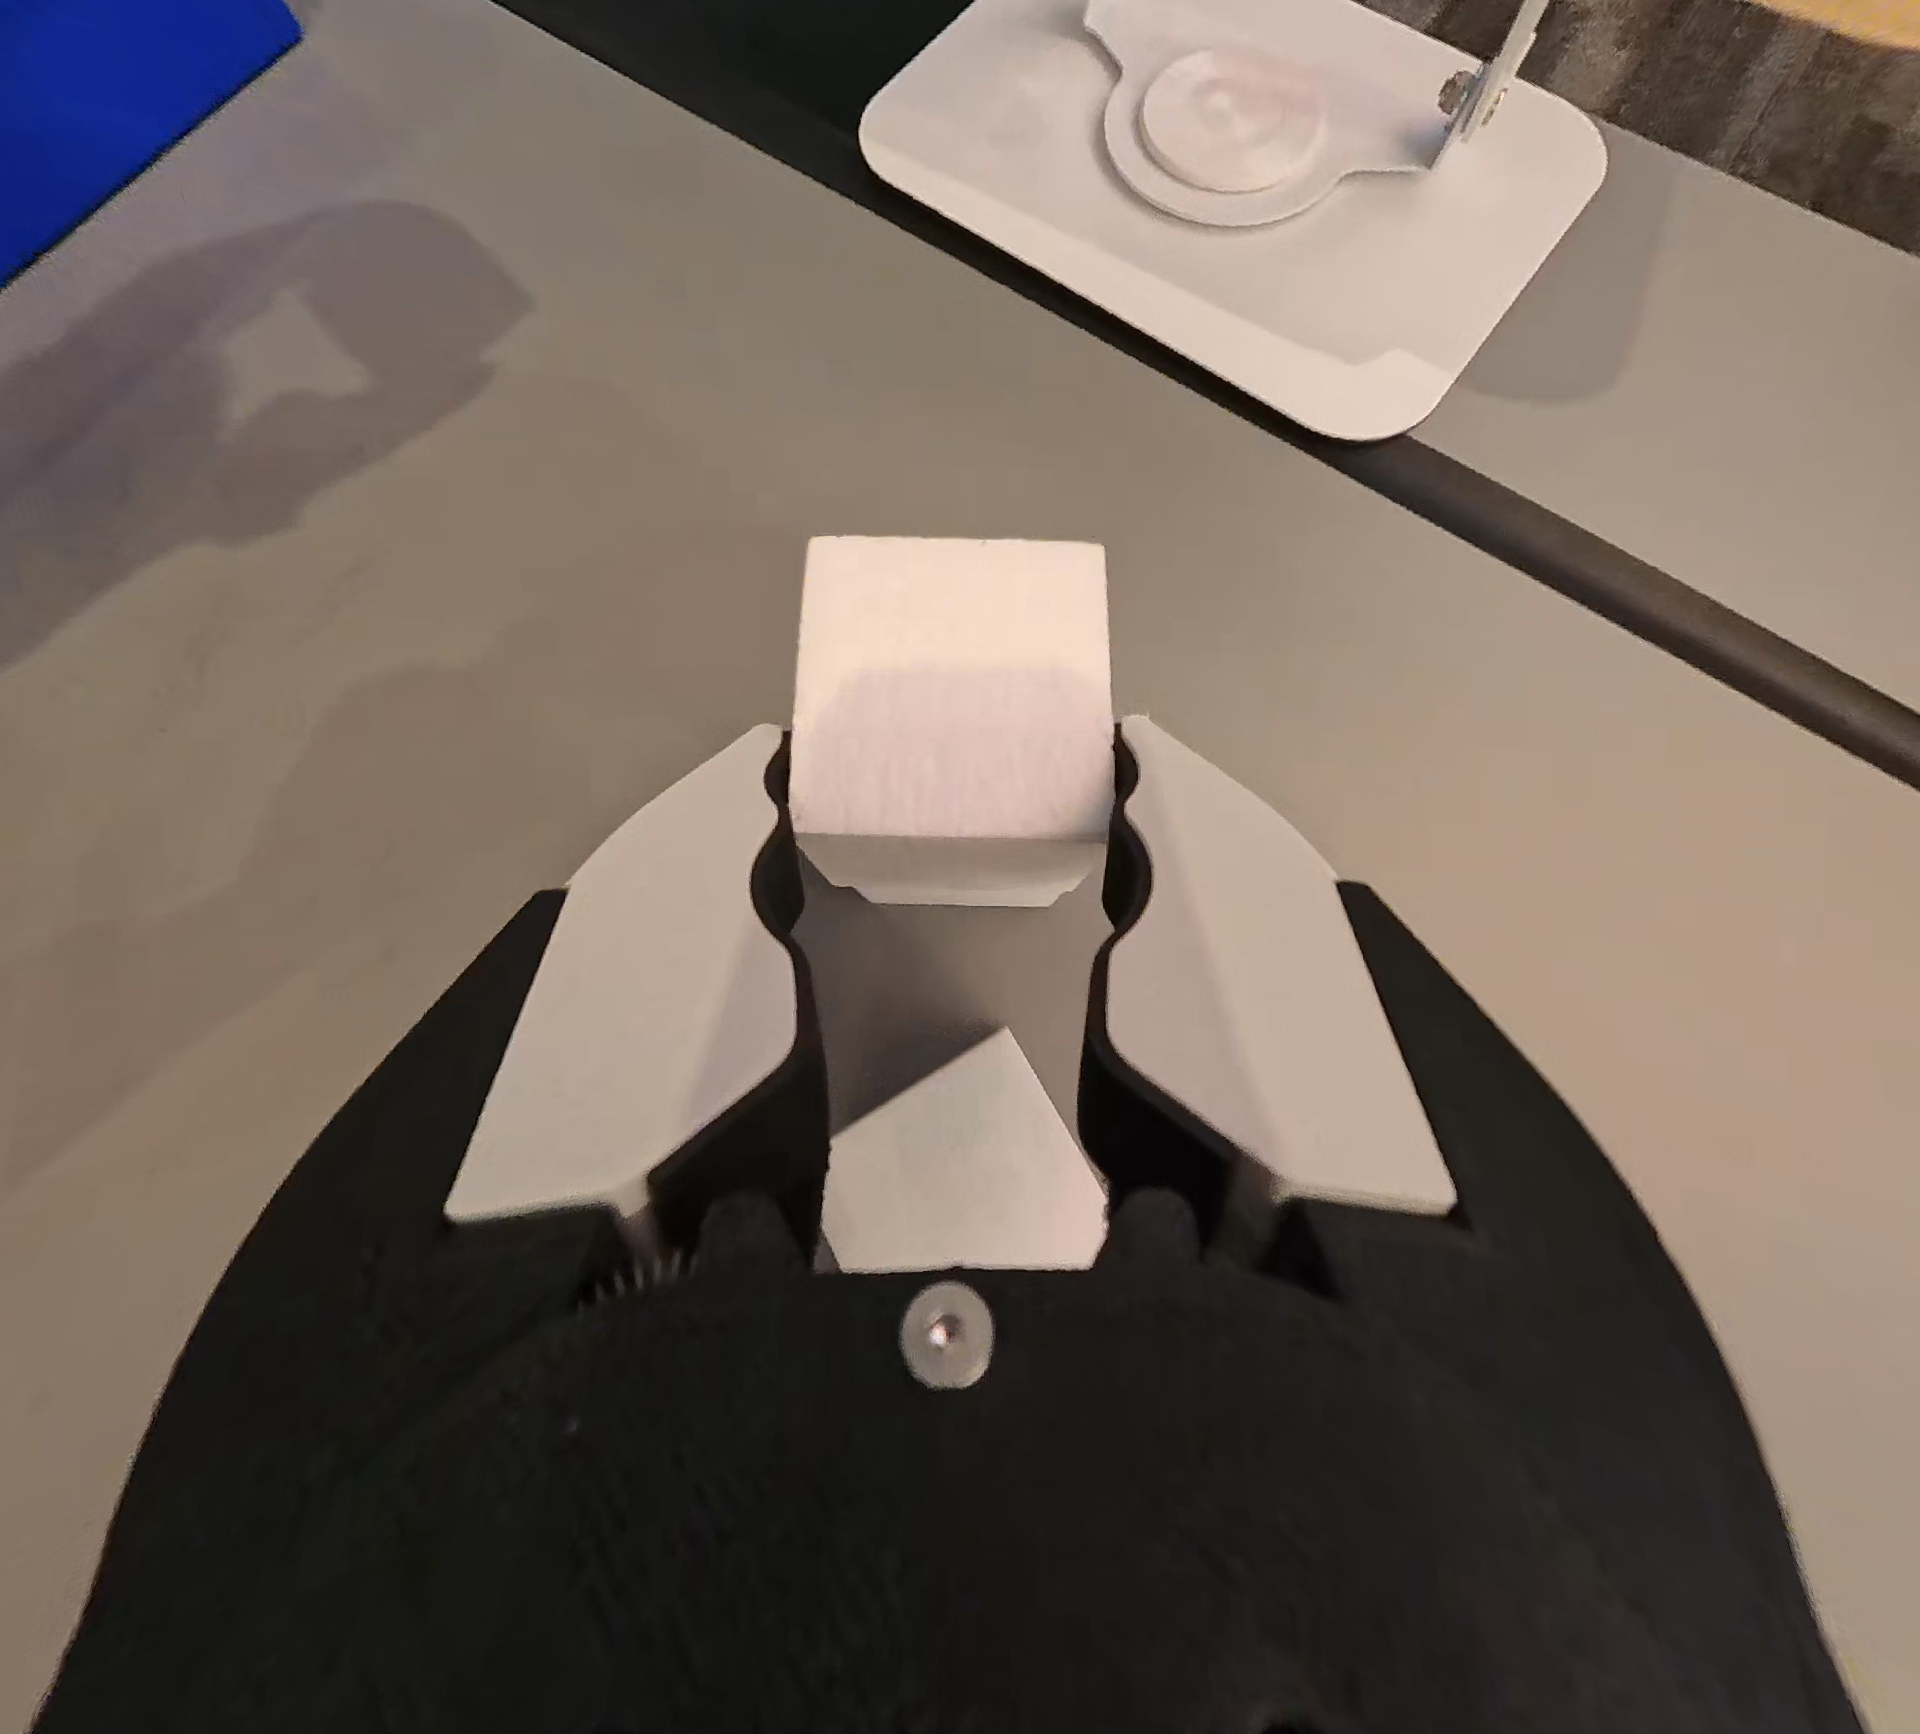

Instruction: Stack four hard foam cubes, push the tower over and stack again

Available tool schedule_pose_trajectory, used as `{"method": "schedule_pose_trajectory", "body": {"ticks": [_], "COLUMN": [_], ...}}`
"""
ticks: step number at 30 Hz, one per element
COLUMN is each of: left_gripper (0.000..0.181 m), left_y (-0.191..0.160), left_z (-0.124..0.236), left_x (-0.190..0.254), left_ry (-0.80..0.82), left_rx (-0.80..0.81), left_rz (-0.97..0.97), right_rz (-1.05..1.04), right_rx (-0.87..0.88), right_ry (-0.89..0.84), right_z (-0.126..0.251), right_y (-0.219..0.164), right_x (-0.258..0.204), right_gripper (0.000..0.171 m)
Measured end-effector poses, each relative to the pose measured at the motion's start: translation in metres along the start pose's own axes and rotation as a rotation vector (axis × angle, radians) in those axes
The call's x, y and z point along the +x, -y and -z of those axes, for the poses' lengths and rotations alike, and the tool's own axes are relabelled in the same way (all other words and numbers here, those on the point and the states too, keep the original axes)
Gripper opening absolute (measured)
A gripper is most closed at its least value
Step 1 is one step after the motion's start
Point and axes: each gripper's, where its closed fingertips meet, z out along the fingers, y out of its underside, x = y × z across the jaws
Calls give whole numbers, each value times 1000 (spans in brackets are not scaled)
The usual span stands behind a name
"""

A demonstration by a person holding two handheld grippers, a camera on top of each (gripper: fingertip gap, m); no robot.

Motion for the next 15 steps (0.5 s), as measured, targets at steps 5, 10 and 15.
{"method": "schedule_pose_trajectory", "body": {"ticks": [5,10,15], "left_gripper": [69,69,69], "left_y": [-1,-2,-1], "left_z": [-4,-9,-10], "left_x": [0,5,12], "left_ry": [-19,-16,-26], "left_rx": [1,-14,-18], "left_rz": [12,-18,-42], "right_rz": [-38,-3,35], "right_rx": [13,-1,14], "right_ry": [12,-10,-52], "right_z": [-1,-5,-6], "right_y": [1,-4,-4], "right_x": [-1,-1,-1], "right_gripper": [57,57,57]}}
